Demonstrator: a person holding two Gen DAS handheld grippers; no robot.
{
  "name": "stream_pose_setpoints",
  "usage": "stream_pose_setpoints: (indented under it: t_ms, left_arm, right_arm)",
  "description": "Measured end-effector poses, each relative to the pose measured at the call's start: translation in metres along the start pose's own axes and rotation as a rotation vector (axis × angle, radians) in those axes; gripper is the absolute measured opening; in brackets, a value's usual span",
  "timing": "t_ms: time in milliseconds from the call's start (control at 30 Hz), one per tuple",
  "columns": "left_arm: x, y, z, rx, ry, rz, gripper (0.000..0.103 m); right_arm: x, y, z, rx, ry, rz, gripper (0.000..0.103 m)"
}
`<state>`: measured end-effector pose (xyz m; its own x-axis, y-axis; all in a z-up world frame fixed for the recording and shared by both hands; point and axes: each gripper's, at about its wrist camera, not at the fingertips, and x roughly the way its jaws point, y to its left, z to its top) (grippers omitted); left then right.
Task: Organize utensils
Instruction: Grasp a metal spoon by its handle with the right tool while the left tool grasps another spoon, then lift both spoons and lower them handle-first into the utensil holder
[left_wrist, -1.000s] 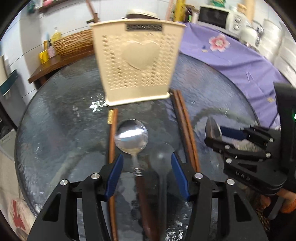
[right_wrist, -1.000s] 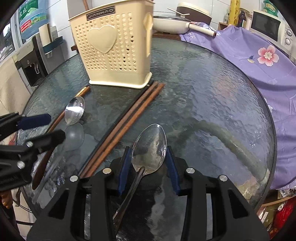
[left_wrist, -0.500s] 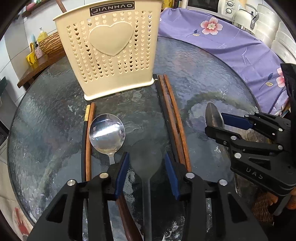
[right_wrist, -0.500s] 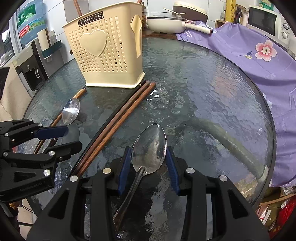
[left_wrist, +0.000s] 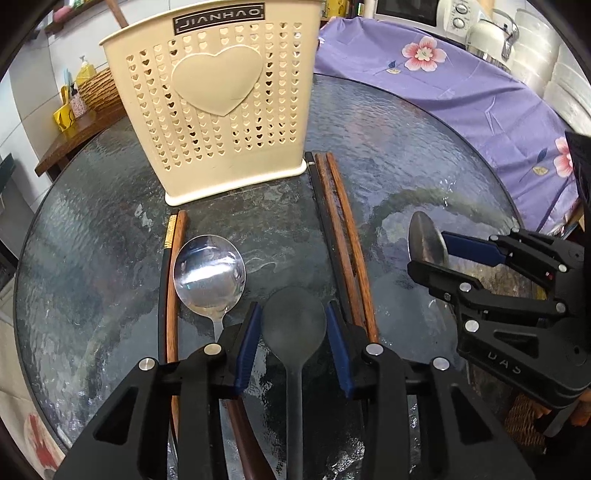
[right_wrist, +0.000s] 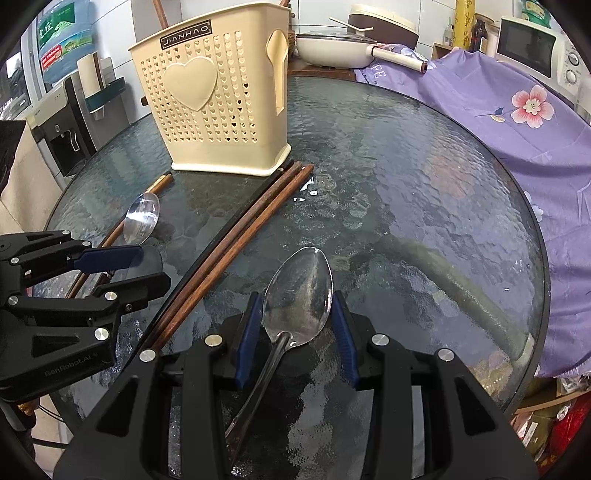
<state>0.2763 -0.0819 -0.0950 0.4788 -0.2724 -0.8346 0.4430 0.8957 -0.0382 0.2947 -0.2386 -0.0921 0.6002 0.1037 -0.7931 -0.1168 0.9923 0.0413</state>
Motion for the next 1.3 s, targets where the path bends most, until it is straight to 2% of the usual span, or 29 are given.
stream_pose_setpoints:
  t_ms: [167, 533, 700, 900, 1300]
  left_arm:
    - [-0.011, 0.004, 0.004, -0.029, -0.047, -0.021, 0.035]
    - [-0.064, 0.013, 0.015, -0.081, -0.207, -0.027, 0.035]
    - [-0.089, 0.018, 0.022, -0.120, -0.283, -0.054, 0.035]
    - [-0.106, 0.020, 0.023, -0.137, -0.348, -0.062, 0.035]
    - [-0.110, 0.024, 0.021, -0.141, -0.380, -0.075, 0.035]
  right_arm:
    - [-0.005, -0.005, 0.004, 0.019, -0.028, 0.020, 0.039]
    - [-0.045, -0.013, 0.020, 0.032, -0.183, 0.066, 0.039]
    - [-0.063, -0.015, 0.027, 0.033, -0.235, 0.073, 0.039]
    - [-0.082, -0.013, 0.026, 0.015, -0.271, 0.080, 0.039]
    - [-0.086, -0.015, 0.031, -0.003, -0.268, 0.105, 0.038]
